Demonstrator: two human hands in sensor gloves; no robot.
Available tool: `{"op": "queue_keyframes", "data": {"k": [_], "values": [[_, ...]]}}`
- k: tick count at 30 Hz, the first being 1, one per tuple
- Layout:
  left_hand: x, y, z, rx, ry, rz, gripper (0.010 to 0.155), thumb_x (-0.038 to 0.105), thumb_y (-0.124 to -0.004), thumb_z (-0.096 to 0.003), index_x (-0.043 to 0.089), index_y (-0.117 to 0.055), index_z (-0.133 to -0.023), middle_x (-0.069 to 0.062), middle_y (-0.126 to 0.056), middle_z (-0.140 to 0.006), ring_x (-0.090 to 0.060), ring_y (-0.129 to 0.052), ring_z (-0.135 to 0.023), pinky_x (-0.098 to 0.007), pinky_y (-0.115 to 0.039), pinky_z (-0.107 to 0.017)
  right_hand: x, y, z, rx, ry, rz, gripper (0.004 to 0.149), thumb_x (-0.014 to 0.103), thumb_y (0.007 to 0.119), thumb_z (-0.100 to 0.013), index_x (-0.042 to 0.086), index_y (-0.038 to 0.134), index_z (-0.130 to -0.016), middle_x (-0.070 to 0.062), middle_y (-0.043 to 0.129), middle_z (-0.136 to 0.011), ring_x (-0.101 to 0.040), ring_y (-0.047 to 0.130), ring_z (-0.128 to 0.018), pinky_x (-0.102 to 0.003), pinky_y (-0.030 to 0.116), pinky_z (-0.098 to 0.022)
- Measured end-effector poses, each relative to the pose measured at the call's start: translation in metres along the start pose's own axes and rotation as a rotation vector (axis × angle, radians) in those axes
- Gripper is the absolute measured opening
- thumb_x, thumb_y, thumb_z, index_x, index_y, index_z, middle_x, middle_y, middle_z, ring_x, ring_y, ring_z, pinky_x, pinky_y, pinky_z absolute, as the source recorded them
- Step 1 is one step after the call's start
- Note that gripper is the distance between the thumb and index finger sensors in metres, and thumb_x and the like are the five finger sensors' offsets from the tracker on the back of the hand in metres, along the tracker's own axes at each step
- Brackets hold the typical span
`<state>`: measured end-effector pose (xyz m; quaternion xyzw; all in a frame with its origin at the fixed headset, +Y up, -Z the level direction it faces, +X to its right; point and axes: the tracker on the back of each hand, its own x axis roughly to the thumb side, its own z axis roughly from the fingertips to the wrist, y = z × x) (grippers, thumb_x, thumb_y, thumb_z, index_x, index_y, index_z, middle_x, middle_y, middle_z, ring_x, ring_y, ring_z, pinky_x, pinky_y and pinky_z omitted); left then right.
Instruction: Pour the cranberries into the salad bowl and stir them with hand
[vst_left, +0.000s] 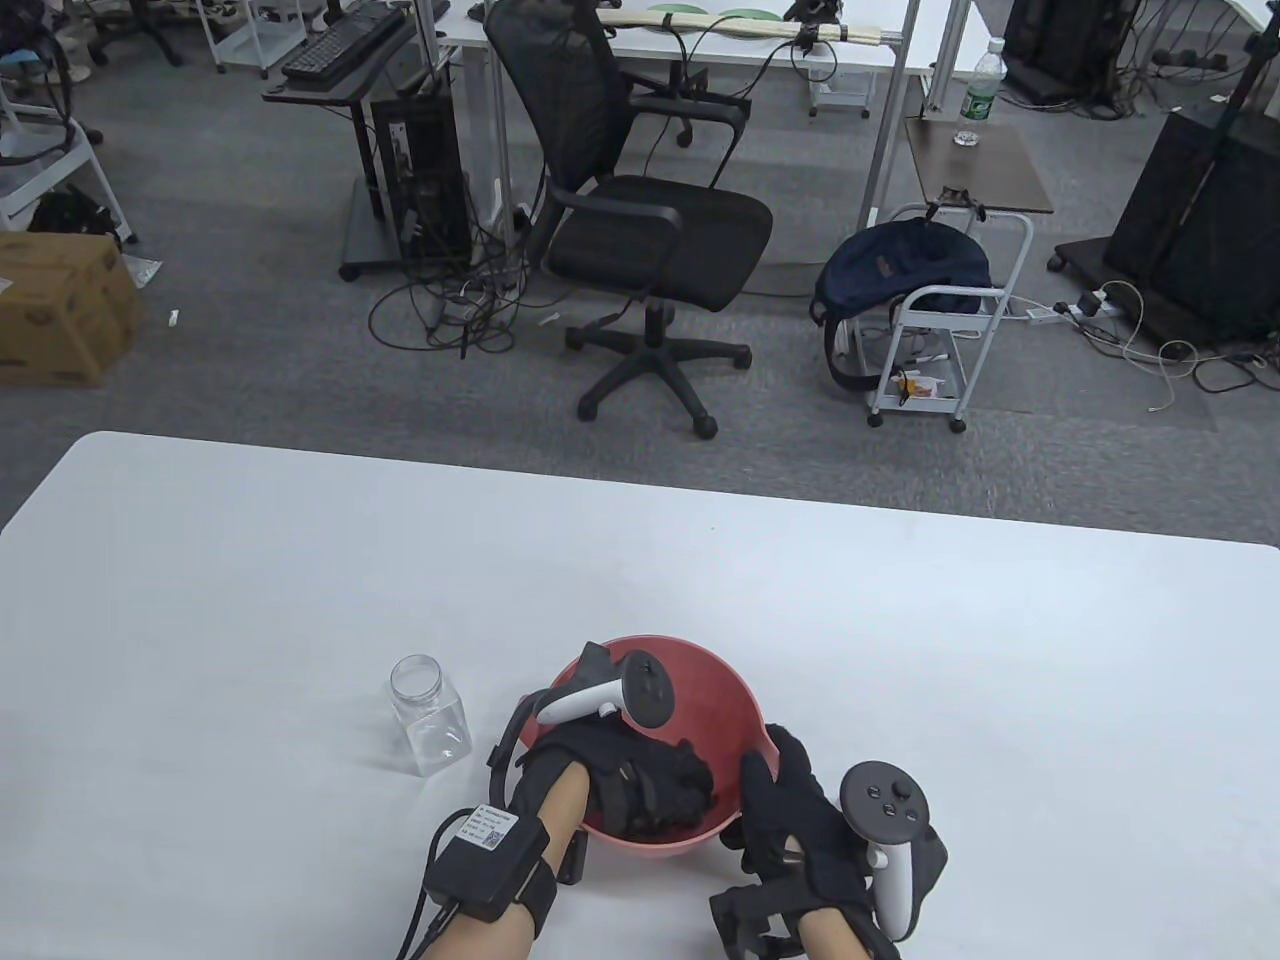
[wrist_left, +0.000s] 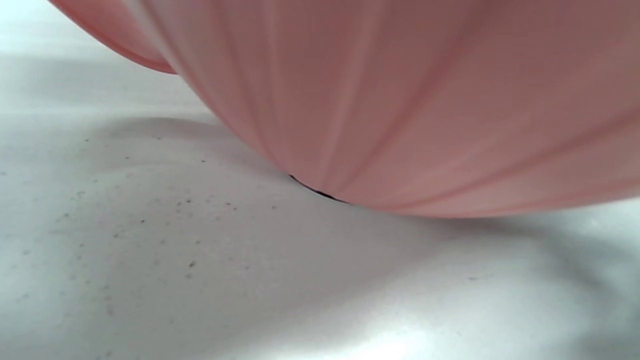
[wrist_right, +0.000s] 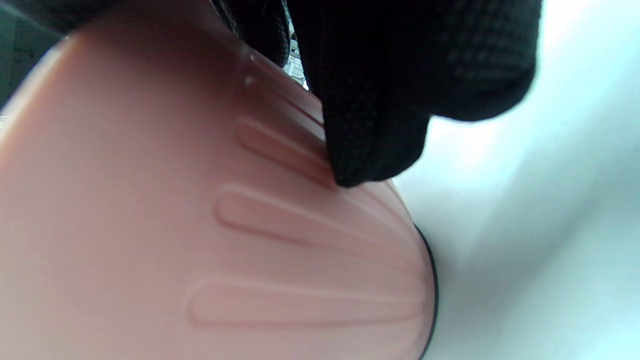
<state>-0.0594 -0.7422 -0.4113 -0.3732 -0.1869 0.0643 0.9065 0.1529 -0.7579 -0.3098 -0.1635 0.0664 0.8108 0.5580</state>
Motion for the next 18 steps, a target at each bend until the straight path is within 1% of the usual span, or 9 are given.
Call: {"op": "queue_keyframes", "data": {"k": [7,10,11,12,13,14,16,18], "values": [[-0.0010,0.0004,-0.0007,0.017,-0.030,0.021,0.061,0.088,-0.069,-0.0446,0.076,-0.061,-0.104,0.048,-0.066,-0.121,0.005,-0.060,-0.122,-0.038,-0.072,-0.084,-0.0003,0.0000,0.0000,0.002,0.002,-0.003,0.064,0.063,0.067,-0.051,0.029,0.052,-0.103,-0.013,0.077,-0.100,-0.021,0.102,-0.040,-0.027,0.091,-0.023],[-0.0025,0.0016,-0.0003,0.027,-0.055,0.038,0.062,0.088,-0.065,-0.0476,0.075,-0.054,-0.107,0.044,-0.054,-0.125,0.001,-0.051,-0.125,-0.040,-0.069,-0.085,-0.0003,0.0000,0.0001,0.001,0.003,-0.002,0.064,0.063,0.066,-0.051,0.029,0.052,-0.103,-0.013,0.077,-0.100,-0.021,0.102,-0.040,-0.027,0.091,-0.022],[-0.0033,0.0021,-0.0003,0.032,-0.064,0.050,0.062,0.087,-0.062,-0.0502,0.074,-0.050,-0.109,0.041,-0.048,-0.127,-0.001,-0.046,-0.125,-0.040,-0.067,-0.086,-0.0005,-0.0001,0.0001,0.002,0.004,-0.003,0.064,0.063,0.066,-0.051,0.029,0.052,-0.103,-0.013,0.077,-0.100,-0.021,0.102,-0.040,-0.027,0.091,-0.023],[-0.0041,0.0021,0.0002,0.034,-0.069,0.060,0.062,0.086,-0.059,-0.0537,0.071,-0.046,-0.112,0.036,-0.043,-0.129,-0.004,-0.042,-0.125,-0.042,-0.065,-0.086,-0.0005,-0.0001,0.0001,0.002,0.004,-0.004,0.064,0.063,0.066,-0.051,0.029,0.052,-0.103,-0.013,0.077,-0.100,-0.021,0.102,-0.040,-0.027,0.091,-0.023],[-0.0056,0.0017,-0.0005,0.030,-0.060,0.068,0.063,0.085,-0.057,-0.0559,0.067,-0.043,-0.114,0.032,-0.041,-0.130,-0.004,-0.042,-0.125,-0.043,-0.064,-0.086,-0.0005,-0.0001,0.0002,0.003,0.005,-0.004,0.064,0.063,0.066,-0.051,0.029,0.052,-0.103,-0.013,0.077,-0.100,-0.021,0.102,-0.040,-0.027,0.091,-0.023],[-0.0058,0.0016,-0.0002,0.025,-0.054,0.065,0.064,0.085,-0.056,-0.0566,0.065,-0.042,-0.115,0.030,-0.041,-0.130,-0.003,-0.041,-0.125,-0.043,-0.064,-0.086,-0.0004,-0.0001,0.0002,0.004,0.004,-0.005,0.064,0.063,0.066,-0.051,0.029,0.052,-0.103,-0.013,0.077,-0.100,-0.021,0.102,-0.040,-0.027,0.091,-0.023],[-0.0060,0.0015,-0.0003,0.025,-0.051,0.061,0.066,0.084,-0.055,-0.0578,0.060,-0.040,-0.117,0.027,-0.042,-0.131,-0.007,-0.041,-0.125,-0.043,-0.063,-0.086,-0.0004,-0.0001,0.0002,0.002,0.004,-0.003,0.064,0.063,0.066,-0.051,0.029,0.053,-0.103,-0.013,0.077,-0.100,-0.021,0.102,-0.040,-0.027,0.091,-0.023],[-0.0066,0.0012,-0.0011,0.015,-0.034,0.059,0.069,0.083,-0.054,-0.0593,0.054,-0.038,-0.119,0.023,-0.044,-0.132,-0.017,-0.044,-0.124,-0.046,-0.064,-0.085,-0.0004,-0.0002,0.0001,0.003,0.005,-0.003,0.064,0.063,0.066,-0.051,0.029,0.053,-0.103,-0.013,0.077,-0.100,-0.021,0.102,-0.040,-0.027,0.091,-0.023]]}}
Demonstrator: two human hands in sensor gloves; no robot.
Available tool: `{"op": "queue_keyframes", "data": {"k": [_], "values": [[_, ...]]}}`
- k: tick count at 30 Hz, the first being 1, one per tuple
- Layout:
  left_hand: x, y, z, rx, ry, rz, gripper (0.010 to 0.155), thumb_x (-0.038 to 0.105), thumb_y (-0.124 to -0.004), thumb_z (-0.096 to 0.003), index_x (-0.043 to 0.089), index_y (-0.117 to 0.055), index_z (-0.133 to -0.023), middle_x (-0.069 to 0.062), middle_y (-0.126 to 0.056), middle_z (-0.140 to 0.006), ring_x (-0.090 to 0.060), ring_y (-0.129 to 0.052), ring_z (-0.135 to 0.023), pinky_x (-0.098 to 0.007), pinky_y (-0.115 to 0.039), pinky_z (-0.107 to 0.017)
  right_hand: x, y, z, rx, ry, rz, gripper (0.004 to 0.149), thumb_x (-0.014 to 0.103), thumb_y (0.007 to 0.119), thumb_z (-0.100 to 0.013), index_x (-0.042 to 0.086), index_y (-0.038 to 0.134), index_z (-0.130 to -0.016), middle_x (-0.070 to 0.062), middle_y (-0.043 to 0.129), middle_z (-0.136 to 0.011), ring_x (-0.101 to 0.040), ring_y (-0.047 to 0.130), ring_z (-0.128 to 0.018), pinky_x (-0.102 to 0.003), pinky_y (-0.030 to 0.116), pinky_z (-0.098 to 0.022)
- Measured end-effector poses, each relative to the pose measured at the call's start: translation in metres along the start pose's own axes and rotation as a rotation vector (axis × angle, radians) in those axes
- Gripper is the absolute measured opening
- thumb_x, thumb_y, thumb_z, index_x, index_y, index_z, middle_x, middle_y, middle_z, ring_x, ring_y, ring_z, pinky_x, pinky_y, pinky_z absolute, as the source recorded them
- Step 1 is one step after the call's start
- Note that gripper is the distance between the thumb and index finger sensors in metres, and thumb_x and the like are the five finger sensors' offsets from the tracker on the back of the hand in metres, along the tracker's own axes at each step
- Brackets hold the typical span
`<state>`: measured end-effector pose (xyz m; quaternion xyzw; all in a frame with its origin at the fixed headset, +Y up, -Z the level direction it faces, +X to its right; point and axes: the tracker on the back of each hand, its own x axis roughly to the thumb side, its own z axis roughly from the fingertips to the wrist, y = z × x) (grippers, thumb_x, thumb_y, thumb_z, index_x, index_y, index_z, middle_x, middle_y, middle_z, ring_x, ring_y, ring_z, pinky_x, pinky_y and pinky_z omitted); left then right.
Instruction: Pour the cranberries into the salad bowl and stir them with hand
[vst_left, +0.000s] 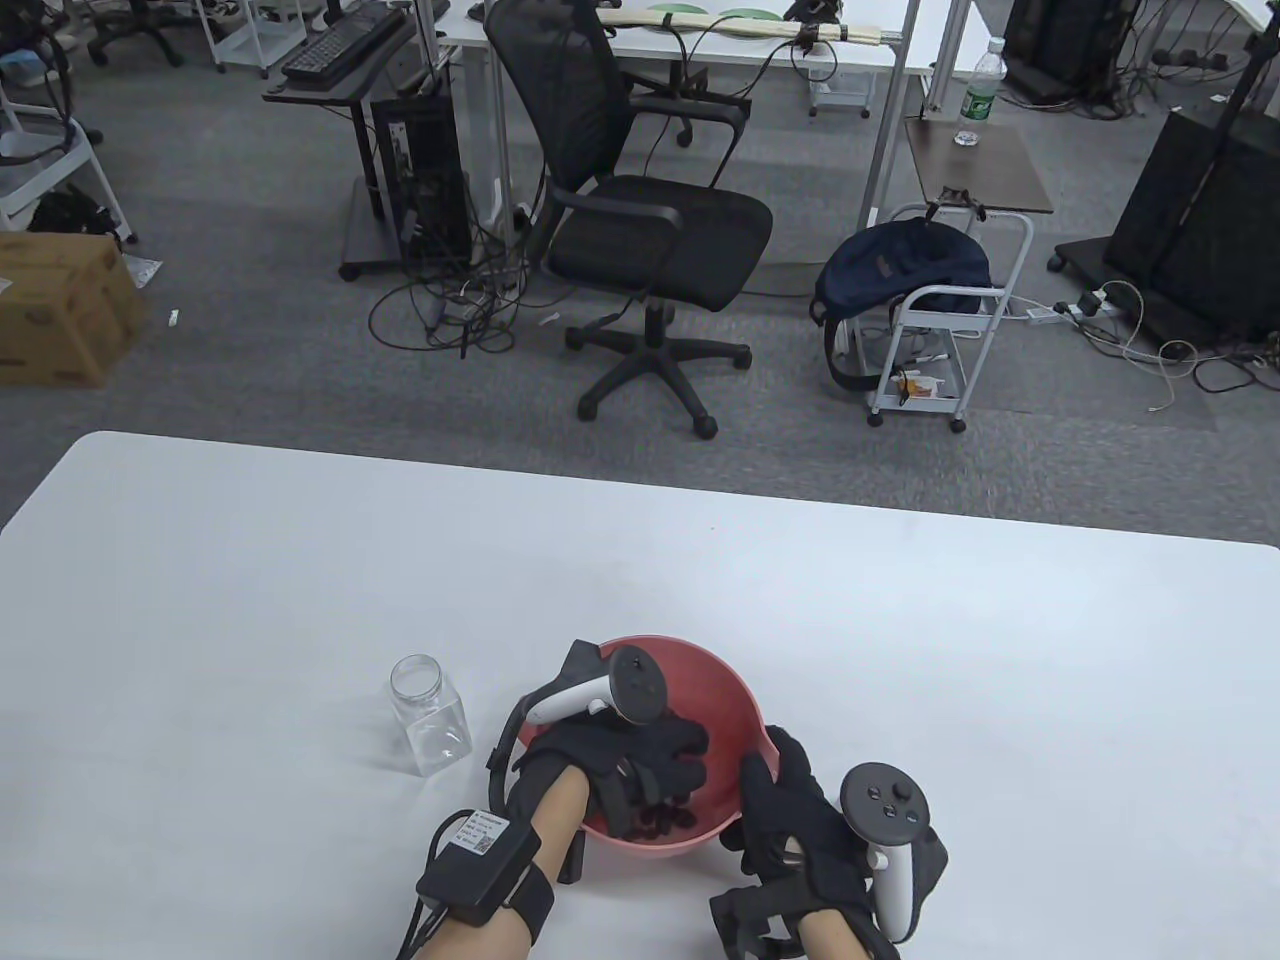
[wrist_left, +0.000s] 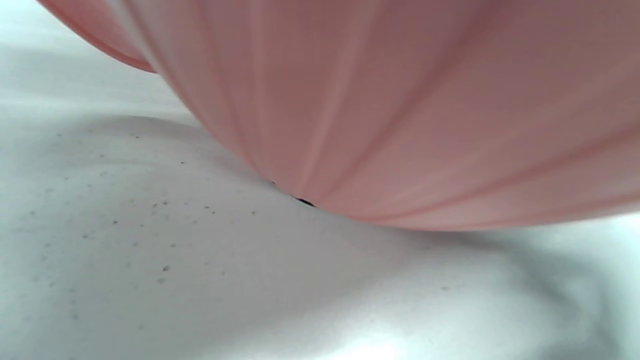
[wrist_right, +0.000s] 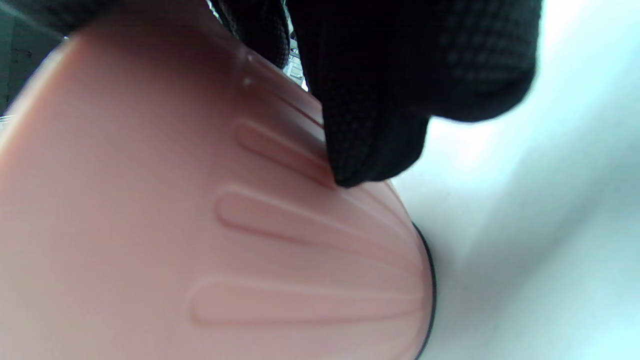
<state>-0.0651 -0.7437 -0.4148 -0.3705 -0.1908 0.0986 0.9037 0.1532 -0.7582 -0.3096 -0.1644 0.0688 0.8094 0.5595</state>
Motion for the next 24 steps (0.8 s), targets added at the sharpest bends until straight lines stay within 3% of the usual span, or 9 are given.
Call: {"op": "queue_keyframes", "data": {"k": [9,18,24], "values": [[-0.0008,-0.0007,-0.0003,-0.005,0.056,-0.011,0.076,0.081,-0.054,-0.0644,0.036,-0.035,-0.123,0.004,-0.053,-0.131,-0.024,-0.059,-0.118,-0.041,-0.065,-0.083,-0.0004,-0.0003,0.0000,0.003,0.004,-0.002,0.064,0.063,0.066,-0.051,0.029,0.053,-0.103,-0.013,0.077,-0.100,-0.021,0.102,-0.040,-0.027,0.091,-0.023],[-0.0014,0.0002,0.0000,0.010,0.120,-0.041,0.076,0.080,-0.055,-0.0659,0.029,-0.044,-0.122,0.000,-0.068,-0.122,-0.024,-0.079,-0.105,-0.031,-0.074,-0.078,-0.0007,-0.0006,-0.0003,0.006,0.007,-0.003,0.064,0.063,0.067,-0.051,0.029,0.053,-0.103,-0.013,0.077,-0.100,-0.021,0.102,-0.040,-0.027,0.091,-0.023],[0.0007,-0.0006,-0.0011,-0.011,0.161,-0.083,0.064,0.080,-0.057,-0.0650,0.038,-0.064,-0.113,0.009,-0.088,-0.107,-0.015,-0.095,-0.088,-0.022,-0.082,-0.066,-0.0009,-0.0006,-0.0002,0.008,0.006,-0.005,0.064,0.064,0.066,-0.051,0.029,0.053,-0.103,-0.013,0.077,-0.100,-0.021,0.102,-0.040,-0.027,0.091,-0.023]]}}
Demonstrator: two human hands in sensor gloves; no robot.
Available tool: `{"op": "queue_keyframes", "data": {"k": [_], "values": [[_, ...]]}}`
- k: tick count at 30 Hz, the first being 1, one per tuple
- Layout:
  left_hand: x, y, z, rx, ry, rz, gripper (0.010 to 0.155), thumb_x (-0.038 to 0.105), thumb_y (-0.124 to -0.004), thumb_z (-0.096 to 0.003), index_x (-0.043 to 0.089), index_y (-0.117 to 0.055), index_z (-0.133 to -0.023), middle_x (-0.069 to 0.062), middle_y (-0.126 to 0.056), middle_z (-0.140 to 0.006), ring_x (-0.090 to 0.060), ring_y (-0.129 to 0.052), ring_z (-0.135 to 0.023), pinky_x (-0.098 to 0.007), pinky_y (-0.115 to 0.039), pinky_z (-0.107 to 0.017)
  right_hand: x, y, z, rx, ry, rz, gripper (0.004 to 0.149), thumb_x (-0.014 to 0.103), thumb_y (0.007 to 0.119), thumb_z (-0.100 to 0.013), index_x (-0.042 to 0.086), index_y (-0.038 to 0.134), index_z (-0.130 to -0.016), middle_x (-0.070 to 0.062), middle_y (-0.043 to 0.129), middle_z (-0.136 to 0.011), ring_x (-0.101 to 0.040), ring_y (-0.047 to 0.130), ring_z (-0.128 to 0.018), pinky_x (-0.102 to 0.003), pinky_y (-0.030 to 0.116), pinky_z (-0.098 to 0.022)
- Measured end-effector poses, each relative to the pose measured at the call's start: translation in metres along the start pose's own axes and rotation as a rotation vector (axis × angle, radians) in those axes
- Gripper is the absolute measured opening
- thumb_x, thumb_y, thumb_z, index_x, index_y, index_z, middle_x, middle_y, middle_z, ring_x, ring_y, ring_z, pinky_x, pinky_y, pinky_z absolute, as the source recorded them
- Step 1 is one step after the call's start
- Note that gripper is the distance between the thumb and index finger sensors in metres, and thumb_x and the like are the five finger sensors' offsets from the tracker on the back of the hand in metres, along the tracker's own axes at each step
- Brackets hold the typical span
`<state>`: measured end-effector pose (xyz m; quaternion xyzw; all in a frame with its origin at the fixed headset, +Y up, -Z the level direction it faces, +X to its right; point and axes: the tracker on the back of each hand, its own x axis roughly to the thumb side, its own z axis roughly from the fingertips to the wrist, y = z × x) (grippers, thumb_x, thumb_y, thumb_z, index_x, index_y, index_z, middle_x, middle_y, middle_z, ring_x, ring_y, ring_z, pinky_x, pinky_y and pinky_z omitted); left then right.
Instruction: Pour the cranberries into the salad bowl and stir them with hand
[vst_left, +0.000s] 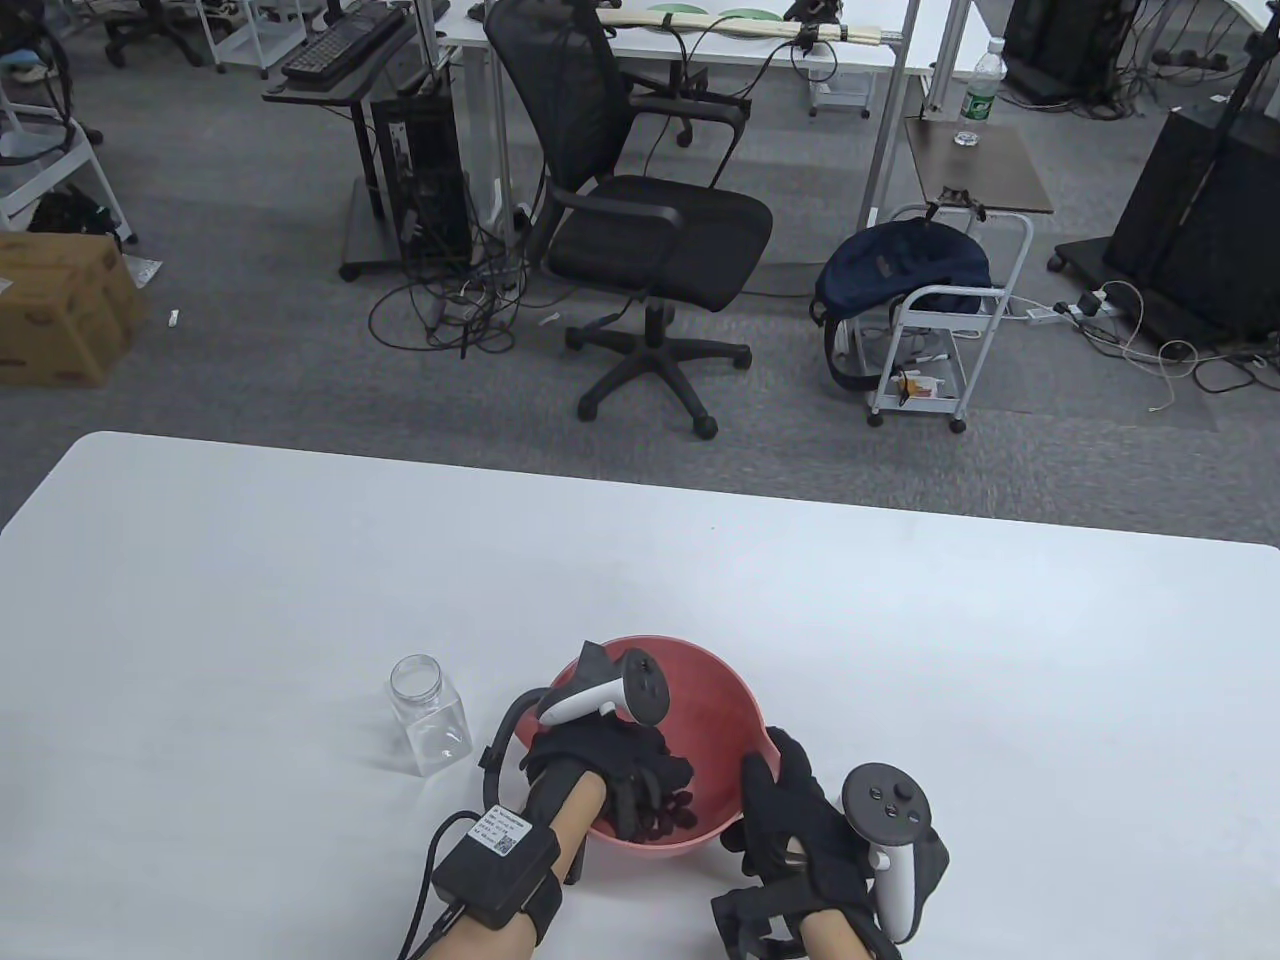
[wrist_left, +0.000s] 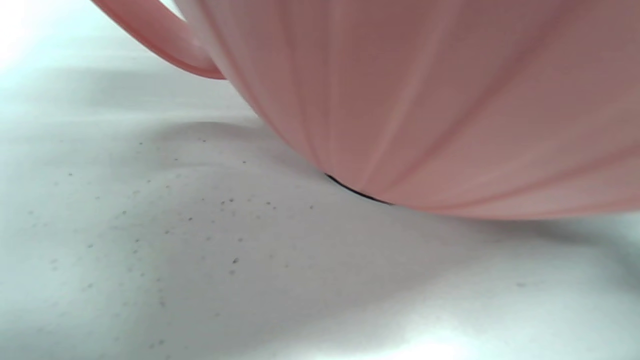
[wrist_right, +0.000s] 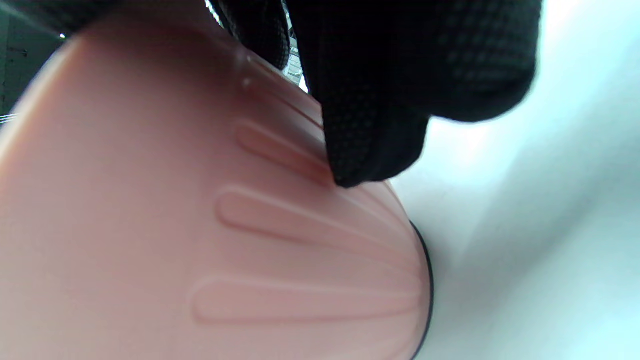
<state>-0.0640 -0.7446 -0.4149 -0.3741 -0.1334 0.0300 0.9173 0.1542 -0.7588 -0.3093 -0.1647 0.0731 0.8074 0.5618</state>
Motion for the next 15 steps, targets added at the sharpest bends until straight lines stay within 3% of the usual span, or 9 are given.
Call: {"op": "queue_keyframes", "data": {"k": [8,15], "values": [[0.0003,-0.0023,-0.0012,-0.026,-0.031,0.008,0.057,0.079,-0.060,-0.0619,0.043,-0.076,-0.103,0.015,-0.099,-0.093,-0.008,-0.103,-0.078,-0.018,-0.088,-0.056,-0.0002,0.0008,0.0006,-0.002,-0.003,-0.003,0.064,0.063,0.066,-0.051,0.029,0.053,-0.103,-0.013,0.077,-0.100,-0.021,0.102,-0.040,-0.027,0.091,-0.023],[0.0018,-0.0017,-0.0007,-0.021,-0.045,-0.016,0.056,0.084,-0.062,-0.0531,0.056,-0.080,-0.099,0.030,-0.106,-0.088,0.003,-0.108,-0.077,-0.014,-0.092,-0.056,-0.0001,0.0011,0.0004,-0.006,-0.003,0.002,0.064,0.064,0.066,-0.051,0.029,0.053,-0.103,-0.013,0.077,-0.100,-0.021,0.102,-0.040,-0.027,0.091,-0.023]]}}
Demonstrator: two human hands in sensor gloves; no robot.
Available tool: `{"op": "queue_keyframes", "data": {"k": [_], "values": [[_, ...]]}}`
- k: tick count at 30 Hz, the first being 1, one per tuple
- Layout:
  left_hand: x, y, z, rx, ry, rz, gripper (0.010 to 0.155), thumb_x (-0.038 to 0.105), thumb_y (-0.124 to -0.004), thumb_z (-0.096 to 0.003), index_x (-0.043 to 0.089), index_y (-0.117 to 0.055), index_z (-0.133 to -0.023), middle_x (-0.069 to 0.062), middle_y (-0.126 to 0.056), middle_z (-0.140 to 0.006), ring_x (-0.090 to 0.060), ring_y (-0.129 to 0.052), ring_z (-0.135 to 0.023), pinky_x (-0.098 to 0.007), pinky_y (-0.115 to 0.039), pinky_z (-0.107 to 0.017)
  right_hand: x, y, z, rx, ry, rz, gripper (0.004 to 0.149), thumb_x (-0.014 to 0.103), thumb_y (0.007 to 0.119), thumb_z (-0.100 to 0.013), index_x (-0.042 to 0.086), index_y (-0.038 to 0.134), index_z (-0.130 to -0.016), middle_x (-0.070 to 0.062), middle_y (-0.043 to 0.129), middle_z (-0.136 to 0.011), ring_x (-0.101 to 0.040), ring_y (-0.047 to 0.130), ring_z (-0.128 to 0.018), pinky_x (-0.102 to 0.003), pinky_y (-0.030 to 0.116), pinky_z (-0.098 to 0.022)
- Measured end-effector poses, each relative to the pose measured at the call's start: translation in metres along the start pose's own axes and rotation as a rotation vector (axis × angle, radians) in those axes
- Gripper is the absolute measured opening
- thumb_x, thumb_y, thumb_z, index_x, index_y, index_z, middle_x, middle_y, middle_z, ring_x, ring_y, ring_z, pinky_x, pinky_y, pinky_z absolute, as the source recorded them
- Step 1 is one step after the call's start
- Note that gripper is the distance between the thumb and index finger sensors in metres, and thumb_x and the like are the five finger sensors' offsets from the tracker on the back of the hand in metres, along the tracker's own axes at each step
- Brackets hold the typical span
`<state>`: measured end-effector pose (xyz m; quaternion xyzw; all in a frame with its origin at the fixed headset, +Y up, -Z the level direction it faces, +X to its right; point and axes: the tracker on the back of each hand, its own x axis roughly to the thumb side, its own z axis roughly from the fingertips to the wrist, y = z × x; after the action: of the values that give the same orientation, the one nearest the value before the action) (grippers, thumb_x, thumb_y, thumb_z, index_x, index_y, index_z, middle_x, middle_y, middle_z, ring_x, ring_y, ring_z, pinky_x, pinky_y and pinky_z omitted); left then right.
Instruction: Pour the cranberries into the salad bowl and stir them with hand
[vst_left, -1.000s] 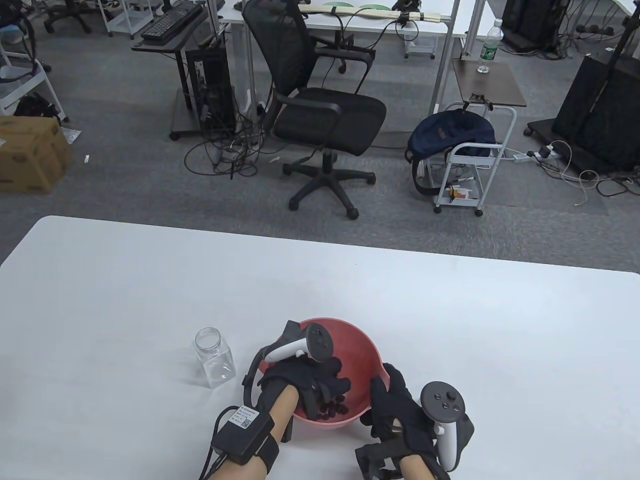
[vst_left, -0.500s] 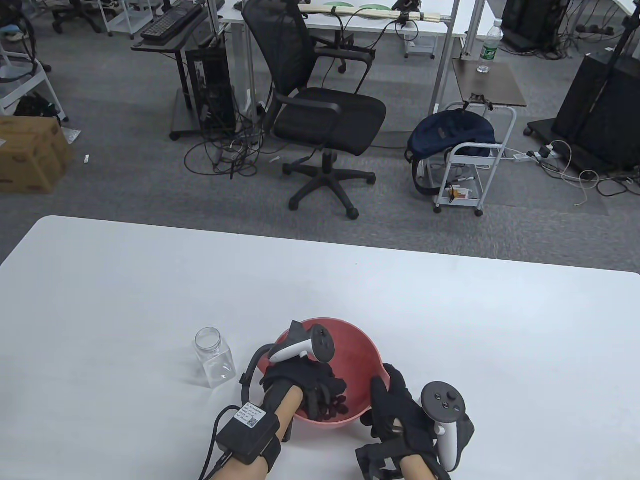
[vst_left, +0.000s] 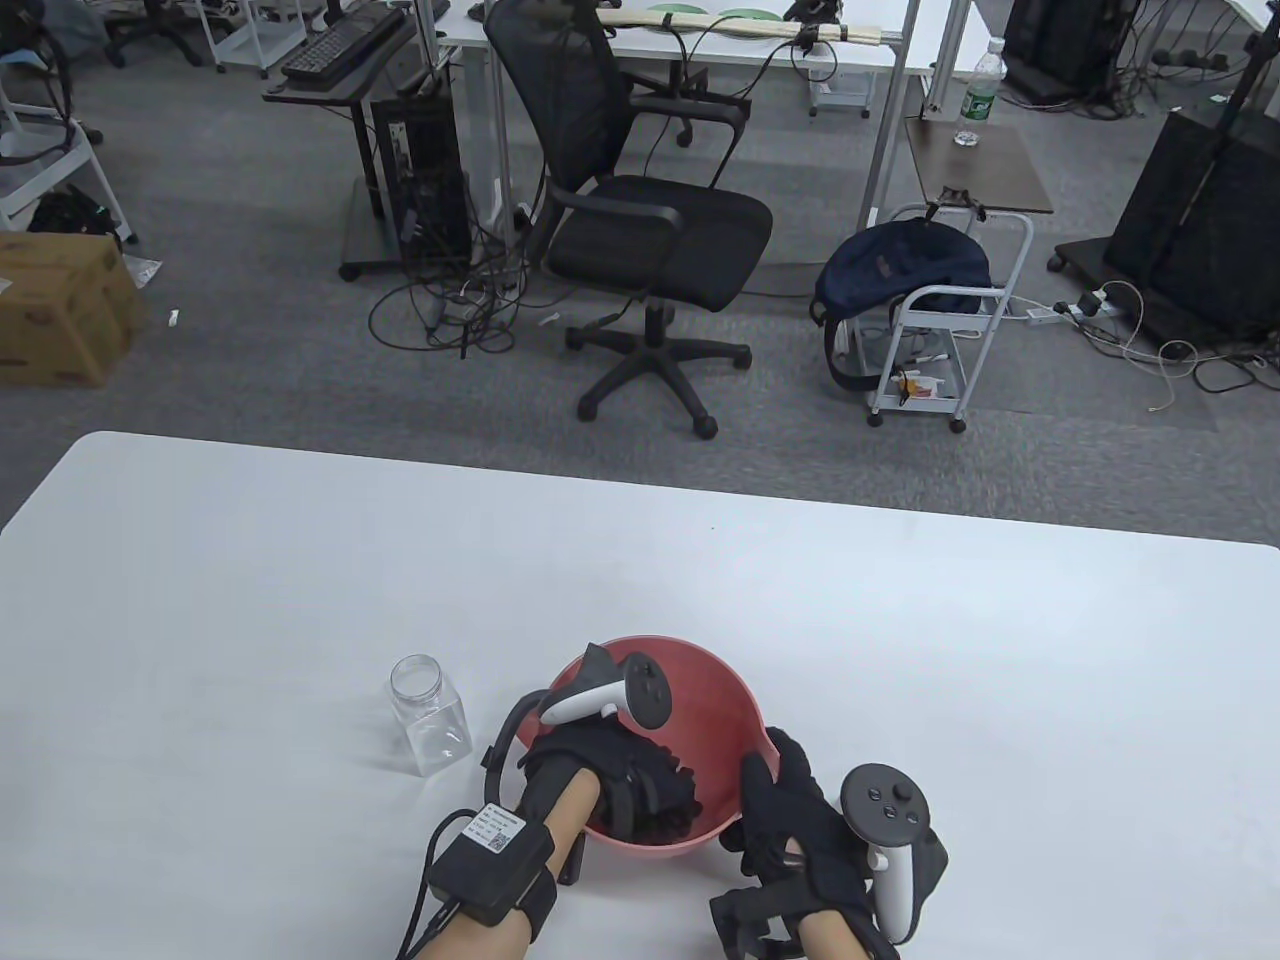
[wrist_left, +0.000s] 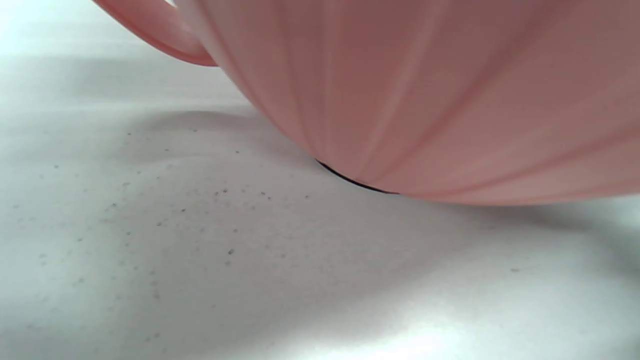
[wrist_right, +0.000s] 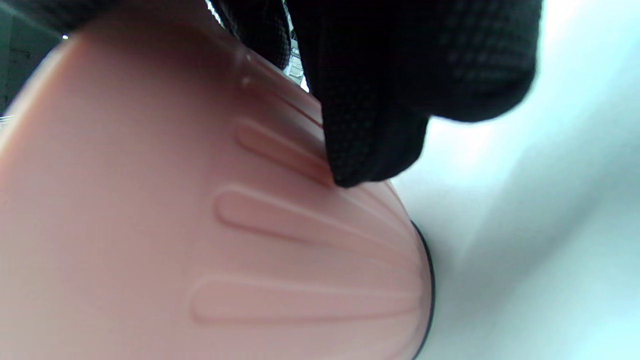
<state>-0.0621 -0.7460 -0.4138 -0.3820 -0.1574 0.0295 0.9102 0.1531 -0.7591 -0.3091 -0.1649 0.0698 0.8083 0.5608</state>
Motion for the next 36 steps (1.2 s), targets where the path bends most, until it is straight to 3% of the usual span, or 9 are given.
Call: {"op": "queue_keyframes", "data": {"k": [11,21,36], "values": [[0.0029,0.0016,0.0017,0.020,-0.084,0.020,0.059,0.088,-0.067,-0.0444,0.071,-0.073,-0.100,0.047,-0.105,-0.094,0.007,-0.101,-0.097,-0.029,-0.085,-0.076,0.0001,0.0001,-0.0002,-0.002,0.002,0.000,0.065,0.063,0.066,-0.051,0.028,0.053,-0.103,-0.013,0.077,-0.099,-0.021,0.102,-0.040,-0.027,0.091,-0.023],[0.0038,0.0024,0.0030,0.038,-0.137,0.048,0.064,0.091,-0.068,-0.0414,0.079,-0.057,-0.103,0.057,-0.089,-0.108,0.004,-0.085,-0.113,-0.033,-0.078,-0.082,0.0003,0.0000,-0.0007,-0.002,0.002,0.002,0.064,0.063,0.066,-0.051,0.028,0.053,-0.103,-0.014,0.078,-0.099,-0.021,0.102,-0.040,-0.027,0.091,-0.022],[0.0034,0.0024,0.0027,0.042,-0.135,0.053,0.069,0.090,-0.067,-0.0442,0.079,-0.041,-0.107,0.044,-0.052,-0.126,-0.003,-0.049,-0.125,-0.039,-0.070,-0.085,0.0001,0.0000,-0.0008,-0.001,0.002,0.004,0.064,0.063,0.066,-0.051,0.028,0.053,-0.103,-0.013,0.078,-0.099,-0.020,0.102,-0.040,-0.027,0.091,-0.022]]}}
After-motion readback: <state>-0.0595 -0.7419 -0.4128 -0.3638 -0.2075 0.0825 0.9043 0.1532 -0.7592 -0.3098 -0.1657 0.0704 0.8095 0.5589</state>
